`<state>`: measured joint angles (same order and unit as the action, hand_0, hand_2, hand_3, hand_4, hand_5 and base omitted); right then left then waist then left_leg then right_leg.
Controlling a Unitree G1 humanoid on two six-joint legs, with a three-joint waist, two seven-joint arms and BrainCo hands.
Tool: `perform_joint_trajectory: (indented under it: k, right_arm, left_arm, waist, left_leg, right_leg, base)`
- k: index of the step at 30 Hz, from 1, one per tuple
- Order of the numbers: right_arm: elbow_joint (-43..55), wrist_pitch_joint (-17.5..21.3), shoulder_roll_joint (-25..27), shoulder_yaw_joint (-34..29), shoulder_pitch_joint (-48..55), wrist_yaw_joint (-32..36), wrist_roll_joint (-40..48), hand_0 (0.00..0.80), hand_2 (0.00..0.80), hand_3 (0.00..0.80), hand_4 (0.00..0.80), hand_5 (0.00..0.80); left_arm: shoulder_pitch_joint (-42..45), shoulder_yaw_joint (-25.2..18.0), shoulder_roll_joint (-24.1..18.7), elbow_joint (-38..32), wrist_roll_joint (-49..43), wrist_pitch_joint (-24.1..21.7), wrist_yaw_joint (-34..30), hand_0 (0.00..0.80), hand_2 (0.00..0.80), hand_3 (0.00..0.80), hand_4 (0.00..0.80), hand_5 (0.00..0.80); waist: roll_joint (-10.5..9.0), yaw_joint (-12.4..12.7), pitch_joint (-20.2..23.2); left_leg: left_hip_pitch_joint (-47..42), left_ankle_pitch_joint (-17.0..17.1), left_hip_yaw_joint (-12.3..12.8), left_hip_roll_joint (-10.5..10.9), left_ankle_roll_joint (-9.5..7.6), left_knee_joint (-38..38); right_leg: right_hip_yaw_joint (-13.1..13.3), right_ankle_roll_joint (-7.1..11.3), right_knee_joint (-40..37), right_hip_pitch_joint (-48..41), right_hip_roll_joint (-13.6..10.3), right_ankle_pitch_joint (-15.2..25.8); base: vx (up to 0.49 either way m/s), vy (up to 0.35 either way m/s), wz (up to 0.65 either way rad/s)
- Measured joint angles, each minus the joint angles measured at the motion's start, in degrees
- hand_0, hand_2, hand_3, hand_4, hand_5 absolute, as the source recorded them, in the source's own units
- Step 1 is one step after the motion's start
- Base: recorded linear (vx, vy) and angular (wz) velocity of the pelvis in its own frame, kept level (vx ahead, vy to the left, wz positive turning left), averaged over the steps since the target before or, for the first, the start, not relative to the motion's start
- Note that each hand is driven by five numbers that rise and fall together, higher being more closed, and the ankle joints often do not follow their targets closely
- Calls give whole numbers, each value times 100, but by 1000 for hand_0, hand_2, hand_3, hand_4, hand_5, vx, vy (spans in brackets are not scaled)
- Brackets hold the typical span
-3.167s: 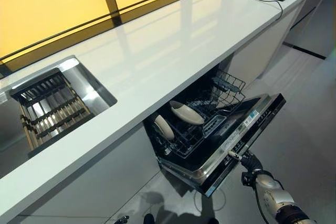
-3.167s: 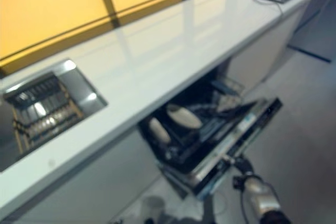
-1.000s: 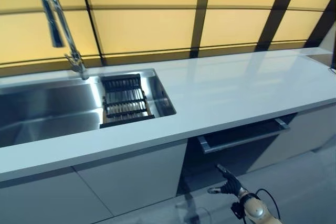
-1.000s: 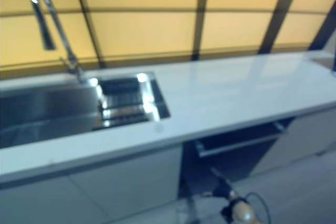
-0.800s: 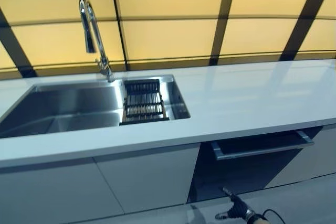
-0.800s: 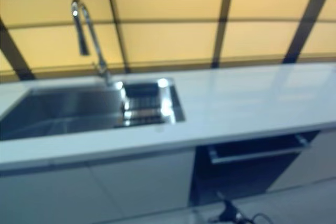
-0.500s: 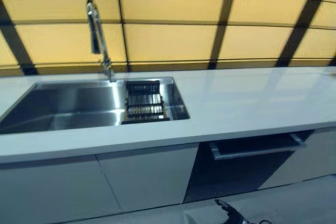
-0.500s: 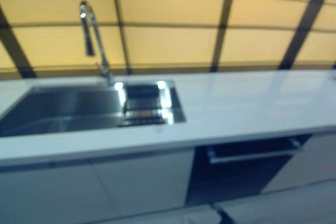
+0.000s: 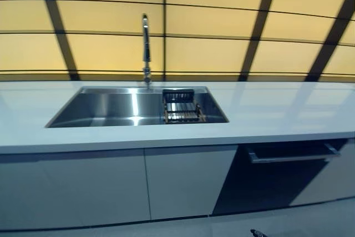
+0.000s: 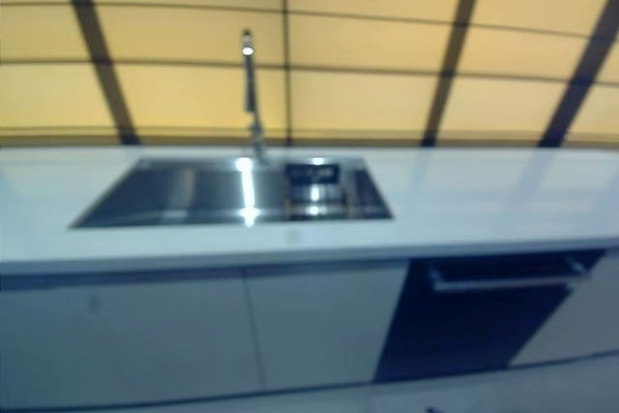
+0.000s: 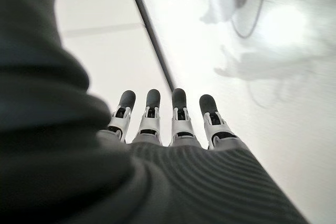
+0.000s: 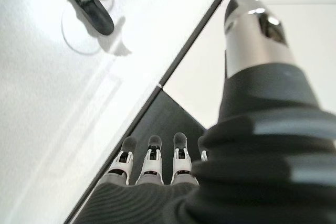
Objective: Take plates into dishwasher
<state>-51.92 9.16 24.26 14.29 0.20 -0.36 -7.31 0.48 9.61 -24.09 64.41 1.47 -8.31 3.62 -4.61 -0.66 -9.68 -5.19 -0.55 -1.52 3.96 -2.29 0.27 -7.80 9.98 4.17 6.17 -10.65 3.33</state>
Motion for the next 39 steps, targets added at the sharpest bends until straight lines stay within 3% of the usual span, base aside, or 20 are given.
perform_joint_trajectory:
  k: [3,5,7,10,13,17,21,26,39]
  right_arm:
    - [-19,1,-148,-62,23,-82,12,0,0,0,0,0]
    - [-328,9,-251,-62,-25,-112,13,0,0,0,0,0]
    - [-586,8,-290,-62,-4,-110,14,0,0,0,0,0]
    - [-785,11,-469,-58,-11,-91,84,0,0,0,0,0]
    - [-845,10,-562,-43,-108,71,322,0,0,0,0,0]
    - [-1011,-130,-562,-40,87,494,761,0,0,0,0,0]
    - [-1272,-342,-541,-62,309,663,973,0,0,0,0,0]
    - [-1428,-452,-460,-269,324,746,1100,0,0,0,0,0]
    - [-1650,-452,-475,-345,310,758,1135,0,0,0,0,0]
  left_arm:
    - [154,-15,-92,58,1,100,-38,0,0,0,0,0]
    - [181,-145,46,91,1,138,-115,0,0,0,0,0]
    - [182,-123,93,101,1,118,-175,0,0,0,0,0]
    - [200,-121,-59,212,9,119,-230,0,0,0,0,0]
    - [141,-129,-15,196,48,114,-280,0,0,0,0,0]
    - [116,-112,218,165,51,38,-376,0,0,0,0,0]
    - [125,30,409,169,48,10,-445,0,0,0,0,0]
    - [157,156,770,200,50,9,-537,0,0,0,0,0]
    - [154,163,778,312,51,-38,-597,0,0,0,0,0]
  waist:
    - [3,39,21]
    - [347,160,190]
    - [376,169,319]
    - [-135,172,641]
    - [-217,171,709]
    - [169,148,805]
    - [394,150,874]
    - [608,147,809]
    - [614,140,792]
  left_leg:
    - [185,-16,-8,-35,27,123]
    - [288,111,196,-561,94,-143]
    - [169,161,267,-811,120,-276]
    - [8,291,305,-630,382,-517]
    - [-3,289,395,-609,510,-523]
    - [53,302,412,-834,658,-544]
    - [92,343,268,-994,712,-480]
    - [193,300,140,-1013,770,-279]
    - [70,317,144,-977,778,-430]
  right_leg:
    - [167,6,-241,-10,103,-11]
    - [187,-223,341,92,459,-30]
    - [195,-209,806,-108,488,-220]
    - [238,-211,-236,-919,245,-100]
    - [176,-270,-839,-1187,259,-98]
    - [184,-493,-932,-1200,513,-101]
    - [71,-644,-935,-1213,701,-145]
    - [14,-691,-935,-1226,727,-133]
    - [73,-645,-933,-1285,715,-142]
  base:
    - [-189,-59,13]
    - [-149,-99,-20]
    - [-169,-155,2]
    - [-192,-231,-10]
    - [-179,-251,-24]
    - [-165,-199,-5]
    - [-140,-81,15]
    - [-56,20,9]
    - [0,0,0]
